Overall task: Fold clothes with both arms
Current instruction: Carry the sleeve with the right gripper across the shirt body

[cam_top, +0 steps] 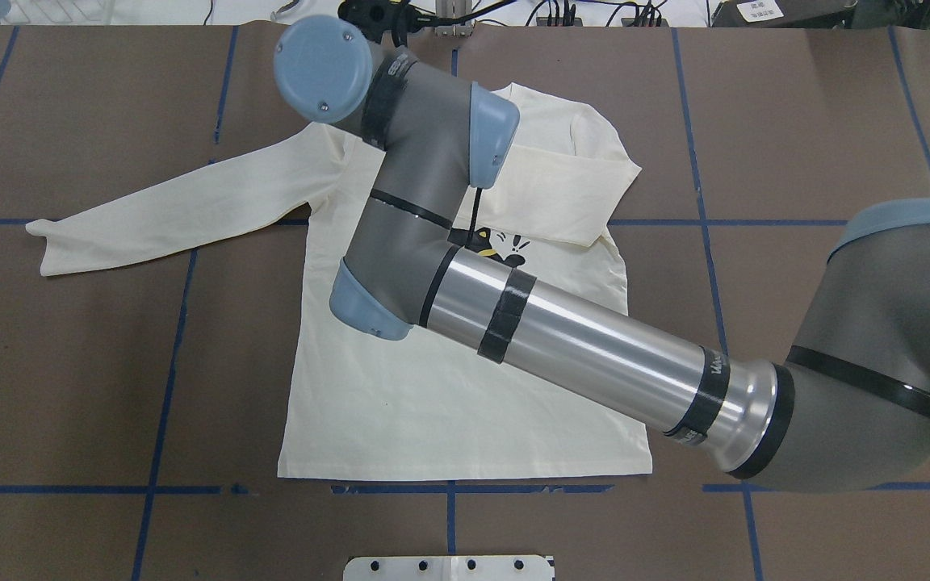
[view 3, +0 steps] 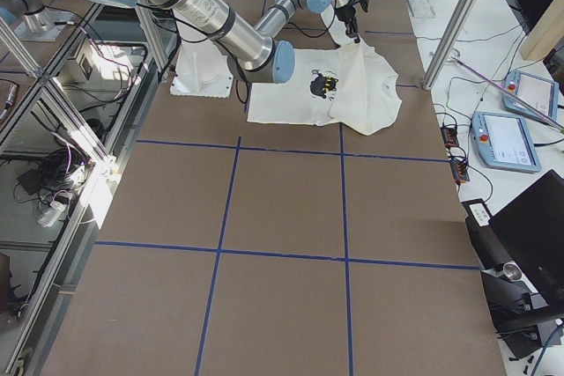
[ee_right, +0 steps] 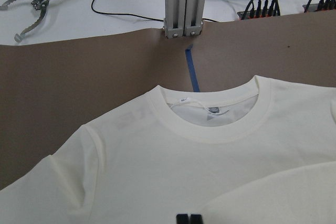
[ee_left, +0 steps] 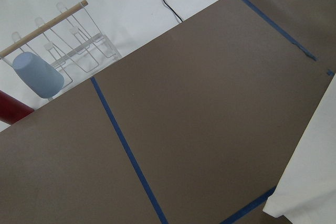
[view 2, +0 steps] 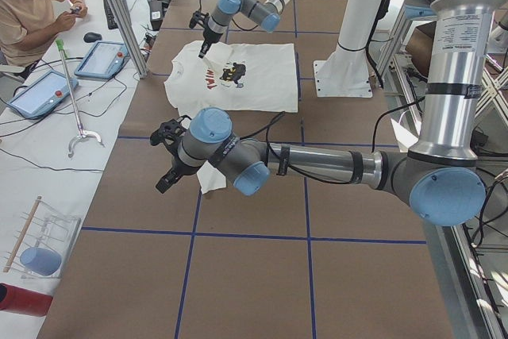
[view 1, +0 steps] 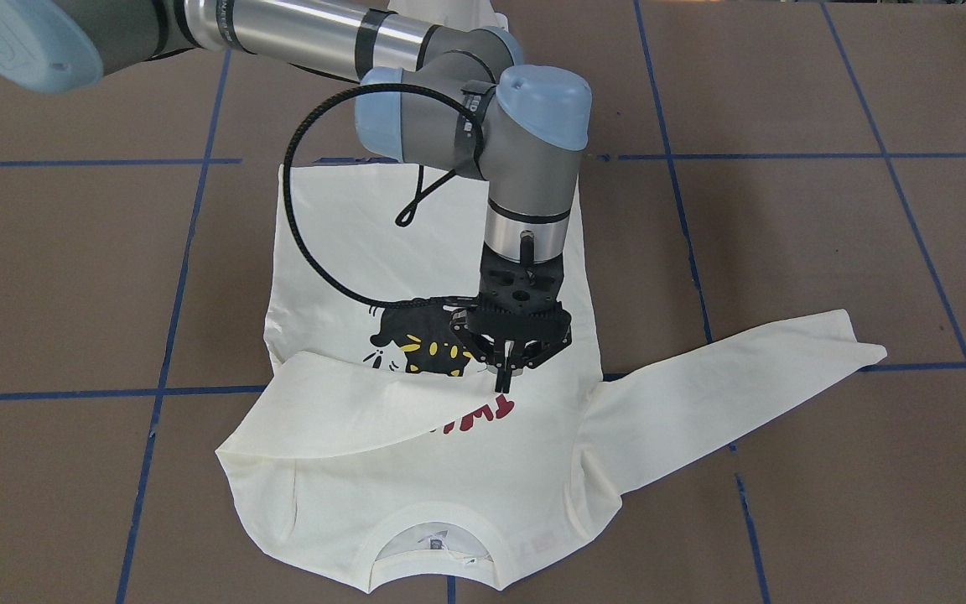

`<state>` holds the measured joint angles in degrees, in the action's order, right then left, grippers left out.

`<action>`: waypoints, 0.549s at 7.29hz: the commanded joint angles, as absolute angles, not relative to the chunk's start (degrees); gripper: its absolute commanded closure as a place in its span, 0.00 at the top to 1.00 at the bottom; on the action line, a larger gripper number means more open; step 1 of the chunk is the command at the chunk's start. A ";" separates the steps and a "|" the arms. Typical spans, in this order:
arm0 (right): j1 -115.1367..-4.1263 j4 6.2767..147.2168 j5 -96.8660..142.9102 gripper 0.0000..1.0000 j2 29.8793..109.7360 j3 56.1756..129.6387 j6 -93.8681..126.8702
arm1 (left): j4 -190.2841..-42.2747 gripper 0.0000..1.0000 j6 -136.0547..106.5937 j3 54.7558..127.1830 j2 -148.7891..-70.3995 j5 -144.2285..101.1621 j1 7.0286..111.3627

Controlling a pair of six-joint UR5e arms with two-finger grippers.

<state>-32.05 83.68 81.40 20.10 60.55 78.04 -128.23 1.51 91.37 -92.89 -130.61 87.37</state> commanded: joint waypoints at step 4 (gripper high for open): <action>-29.79 80.16 79.71 0.99 11.52 49.39 88.33 | -128.23 1.00 1.41 91.49 -92.99 -130.61 87.36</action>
